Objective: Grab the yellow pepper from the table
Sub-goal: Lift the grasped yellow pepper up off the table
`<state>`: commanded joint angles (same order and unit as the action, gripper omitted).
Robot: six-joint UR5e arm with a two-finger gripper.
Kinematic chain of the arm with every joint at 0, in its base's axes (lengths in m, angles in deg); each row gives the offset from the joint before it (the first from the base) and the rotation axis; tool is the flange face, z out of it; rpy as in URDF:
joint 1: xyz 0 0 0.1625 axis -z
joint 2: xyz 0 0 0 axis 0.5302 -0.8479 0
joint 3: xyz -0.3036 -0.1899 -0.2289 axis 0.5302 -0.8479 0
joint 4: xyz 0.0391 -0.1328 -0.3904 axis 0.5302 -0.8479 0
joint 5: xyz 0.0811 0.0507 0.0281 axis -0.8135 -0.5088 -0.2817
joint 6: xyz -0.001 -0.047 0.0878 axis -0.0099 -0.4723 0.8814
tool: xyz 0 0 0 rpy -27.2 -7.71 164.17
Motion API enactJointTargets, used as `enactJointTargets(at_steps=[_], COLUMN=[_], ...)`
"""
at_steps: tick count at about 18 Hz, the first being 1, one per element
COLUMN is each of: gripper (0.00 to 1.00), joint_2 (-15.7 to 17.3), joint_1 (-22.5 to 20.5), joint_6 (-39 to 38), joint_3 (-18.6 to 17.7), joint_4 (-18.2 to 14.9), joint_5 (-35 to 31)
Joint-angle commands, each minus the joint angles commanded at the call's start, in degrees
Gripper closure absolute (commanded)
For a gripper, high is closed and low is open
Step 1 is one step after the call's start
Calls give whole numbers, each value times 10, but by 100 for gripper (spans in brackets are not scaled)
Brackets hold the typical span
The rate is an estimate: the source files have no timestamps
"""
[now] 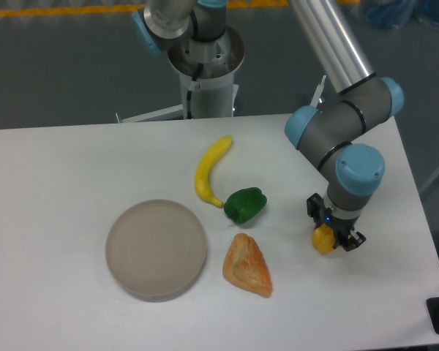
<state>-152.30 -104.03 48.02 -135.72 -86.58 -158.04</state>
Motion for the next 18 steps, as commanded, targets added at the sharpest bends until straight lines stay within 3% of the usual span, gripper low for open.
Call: enactJointTargets(at_steps=[2, 5, 7, 18], gripper=[53, 53, 53, 59], joint_2=[15, 28, 29, 23], joint_1=[-11, -26, -29, -25], joint_6=[1, 2, 2, 53], joint_3=[11, 57, 83, 115], joint_4=[-33, -113, -142, -147], joint_5=[0, 0, 0, -13])
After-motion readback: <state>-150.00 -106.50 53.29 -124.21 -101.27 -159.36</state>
